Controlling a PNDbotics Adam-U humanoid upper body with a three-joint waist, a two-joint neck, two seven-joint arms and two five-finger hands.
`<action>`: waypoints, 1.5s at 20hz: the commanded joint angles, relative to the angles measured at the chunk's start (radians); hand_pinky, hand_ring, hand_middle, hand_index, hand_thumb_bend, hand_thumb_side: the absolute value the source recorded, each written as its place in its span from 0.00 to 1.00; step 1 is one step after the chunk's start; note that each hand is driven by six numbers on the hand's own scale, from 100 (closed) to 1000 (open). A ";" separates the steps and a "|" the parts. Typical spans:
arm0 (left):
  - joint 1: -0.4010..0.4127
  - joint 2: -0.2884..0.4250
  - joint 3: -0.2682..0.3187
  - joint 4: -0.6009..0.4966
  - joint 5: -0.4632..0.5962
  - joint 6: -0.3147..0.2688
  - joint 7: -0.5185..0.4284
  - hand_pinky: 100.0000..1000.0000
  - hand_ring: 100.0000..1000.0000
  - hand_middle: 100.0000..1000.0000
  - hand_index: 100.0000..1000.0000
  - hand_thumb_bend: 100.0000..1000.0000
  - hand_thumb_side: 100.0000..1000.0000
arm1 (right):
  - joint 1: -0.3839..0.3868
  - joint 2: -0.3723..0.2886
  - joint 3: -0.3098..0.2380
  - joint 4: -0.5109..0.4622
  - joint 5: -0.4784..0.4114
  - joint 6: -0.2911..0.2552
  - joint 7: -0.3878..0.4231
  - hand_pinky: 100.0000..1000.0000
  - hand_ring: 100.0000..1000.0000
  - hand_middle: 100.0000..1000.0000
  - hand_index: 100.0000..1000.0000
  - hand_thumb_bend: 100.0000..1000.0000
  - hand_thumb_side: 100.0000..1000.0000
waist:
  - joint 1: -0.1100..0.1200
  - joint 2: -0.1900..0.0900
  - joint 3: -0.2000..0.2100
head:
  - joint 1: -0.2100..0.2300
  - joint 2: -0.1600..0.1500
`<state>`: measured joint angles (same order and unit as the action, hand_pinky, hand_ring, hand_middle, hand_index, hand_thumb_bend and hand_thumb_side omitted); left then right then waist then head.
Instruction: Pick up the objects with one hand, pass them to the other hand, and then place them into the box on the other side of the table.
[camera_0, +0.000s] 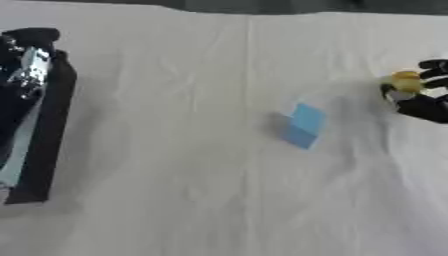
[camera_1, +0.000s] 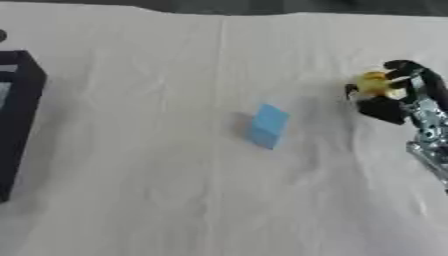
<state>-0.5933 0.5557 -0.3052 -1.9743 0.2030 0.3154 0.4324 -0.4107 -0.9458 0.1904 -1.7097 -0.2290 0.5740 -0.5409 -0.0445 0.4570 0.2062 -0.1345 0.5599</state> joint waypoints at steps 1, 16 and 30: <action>-0.010 0.012 0.002 -0.007 0.006 -0.002 -0.004 0.69 0.73 0.76 0.73 0.00 0.61 | -0.007 -0.023 0.001 0.023 -0.028 0.333 -0.363 0.59 0.78 0.74 0.83 0.35 0.25 | 0.003 -0.018 0.001 | -0.002 -0.005; -0.002 0.011 -0.005 -0.001 0.008 -0.003 -0.009 0.69 0.75 0.77 0.73 0.00 0.61 | -0.009 -0.027 -0.052 0.023 0.060 0.333 -0.366 0.50 0.77 0.72 0.82 0.33 0.15 | 0.002 -0.023 -0.008 | 0.007 0.004; -0.003 0.006 -0.010 -0.004 0.008 -0.003 -0.015 0.69 0.76 0.77 0.73 0.00 0.61 | -0.003 -0.019 -0.038 0.088 0.045 0.333 -0.366 0.59 0.80 0.75 0.84 0.37 0.22 | 0.006 -0.023 -0.009 | -0.070 -0.014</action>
<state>-0.5888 0.5547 -0.3180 -1.9633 0.2094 0.3135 0.4206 -0.4074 -0.9441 0.1607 -1.6249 -0.1775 0.5597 -0.5552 -0.0409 0.4570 0.1982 -0.1982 0.5590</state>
